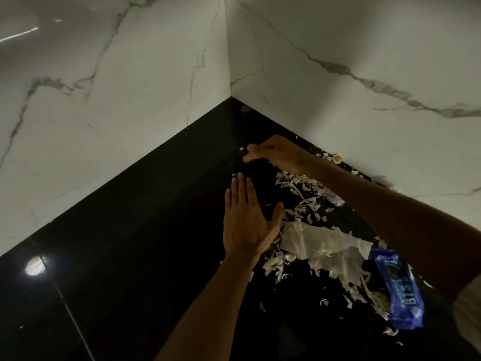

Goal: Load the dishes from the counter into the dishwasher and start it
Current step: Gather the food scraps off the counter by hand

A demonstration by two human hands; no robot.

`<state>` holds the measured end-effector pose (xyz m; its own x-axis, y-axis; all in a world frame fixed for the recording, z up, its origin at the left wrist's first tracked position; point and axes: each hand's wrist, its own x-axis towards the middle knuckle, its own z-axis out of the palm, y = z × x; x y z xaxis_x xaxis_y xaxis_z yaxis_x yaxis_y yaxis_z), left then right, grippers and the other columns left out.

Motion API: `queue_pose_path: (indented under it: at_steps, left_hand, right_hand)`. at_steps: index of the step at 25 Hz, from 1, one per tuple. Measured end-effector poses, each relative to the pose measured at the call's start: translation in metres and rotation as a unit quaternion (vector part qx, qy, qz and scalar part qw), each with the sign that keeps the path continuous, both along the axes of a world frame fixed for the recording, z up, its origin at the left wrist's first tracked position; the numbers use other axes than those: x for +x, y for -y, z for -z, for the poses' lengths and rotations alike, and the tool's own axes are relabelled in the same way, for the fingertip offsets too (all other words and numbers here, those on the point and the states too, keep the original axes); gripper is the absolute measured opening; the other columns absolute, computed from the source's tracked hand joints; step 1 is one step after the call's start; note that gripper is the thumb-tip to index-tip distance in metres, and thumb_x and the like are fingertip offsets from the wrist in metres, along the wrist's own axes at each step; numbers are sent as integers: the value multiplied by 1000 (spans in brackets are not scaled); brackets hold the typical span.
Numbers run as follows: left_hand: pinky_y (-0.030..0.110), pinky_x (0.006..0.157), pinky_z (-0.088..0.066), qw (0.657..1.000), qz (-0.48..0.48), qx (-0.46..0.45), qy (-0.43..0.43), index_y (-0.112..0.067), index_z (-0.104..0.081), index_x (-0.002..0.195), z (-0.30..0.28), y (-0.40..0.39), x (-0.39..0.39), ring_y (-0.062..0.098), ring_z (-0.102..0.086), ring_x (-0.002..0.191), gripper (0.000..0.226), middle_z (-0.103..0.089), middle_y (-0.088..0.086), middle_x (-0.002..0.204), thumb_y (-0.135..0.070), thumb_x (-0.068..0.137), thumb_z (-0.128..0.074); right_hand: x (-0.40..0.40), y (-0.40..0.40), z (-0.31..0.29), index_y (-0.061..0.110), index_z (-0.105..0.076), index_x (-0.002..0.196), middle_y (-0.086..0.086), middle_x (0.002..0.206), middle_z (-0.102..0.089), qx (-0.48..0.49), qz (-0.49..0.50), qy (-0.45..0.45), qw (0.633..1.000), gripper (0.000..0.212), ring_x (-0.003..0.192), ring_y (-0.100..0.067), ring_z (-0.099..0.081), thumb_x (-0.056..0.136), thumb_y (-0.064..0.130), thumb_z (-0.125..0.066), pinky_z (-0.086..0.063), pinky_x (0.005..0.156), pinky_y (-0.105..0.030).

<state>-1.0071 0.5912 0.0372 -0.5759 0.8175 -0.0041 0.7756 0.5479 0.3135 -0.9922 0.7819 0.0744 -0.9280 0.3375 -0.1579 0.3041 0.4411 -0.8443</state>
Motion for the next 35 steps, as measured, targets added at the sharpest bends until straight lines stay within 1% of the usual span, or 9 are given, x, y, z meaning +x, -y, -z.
queue_pose_path:
  at_steps: [5,9,15,19,22,29,31,33,35]
  left_hand:
    - [37,123,1,1000,0,5,1,-7,-3,155,1,1,0,21,7,150,91,2,11,163,-72,92,-16]
    - [39,123,-2,1000,1,1,-5,-7,-3,155,2,1,0,23,5,151,93,1,12,163,-73,91,-14]
    - [38,123,-2,1000,2,16,0,-9,-3,155,3,1,0,22,1,151,92,-2,11,163,-73,90,-15]
    - [36,122,1,1000,-1,7,-6,-8,-5,155,2,1,0,22,5,151,92,1,11,163,-73,91,-15]
    - [35,122,4,1000,-3,4,-1,-8,-4,155,0,1,0,20,8,150,91,5,10,163,-72,92,-17]
    - [34,122,6,1000,-4,-1,2,-8,-2,155,1,1,-1,19,11,150,92,8,9,163,-73,91,-16]
    - [35,122,5,1000,-3,-7,2,-8,-2,155,0,1,0,20,10,150,92,8,10,163,-73,91,-15]
    - [36,122,4,1000,-2,-11,-3,-8,-2,155,1,0,1,21,10,150,93,8,10,163,-73,90,-14]
    - [36,122,4,1000,2,-13,-3,-8,-2,155,2,0,0,22,10,150,93,8,11,163,-74,90,-13]
  right_hand:
    - [-22,22,7,13,-54,136,-5,147,-48,136,-50,57,988,50,140,-12,-38,107,37,-20,-20,114,-26]
    - [-25,21,-6,3,-73,104,-1,94,-74,10,5,-21,1000,53,91,2,-68,106,35,-31,-49,95,-20]
    - [-31,41,9,13,-76,99,8,85,-73,80,-3,6,997,54,86,-4,-68,106,40,-29,-45,95,-23]
    - [-31,24,2,6,-66,108,-9,101,-69,186,41,14,982,48,95,-18,-67,105,39,-32,-47,86,-24]
    - [-7,-5,19,10,-21,153,-11,161,-18,313,49,183,931,65,149,-25,-14,103,51,-17,-12,121,-44]
    - [79,10,19,11,-14,155,-8,163,-8,268,198,207,920,81,151,-20,-5,96,65,-6,-8,122,-48]
    - [110,26,9,8,-28,151,-14,158,-26,262,199,248,911,81,146,-24,-27,96,64,-8,-26,117,-48]
    - [136,36,-15,2,-57,124,-19,114,-66,214,208,214,930,71,95,-17,-68,100,57,-19,-54,79,-29]
    - [153,32,-39,4,-68,102,-11,78,-68,189,275,104,937,56,60,-6,-63,102,47,-33,-48,53,-20]
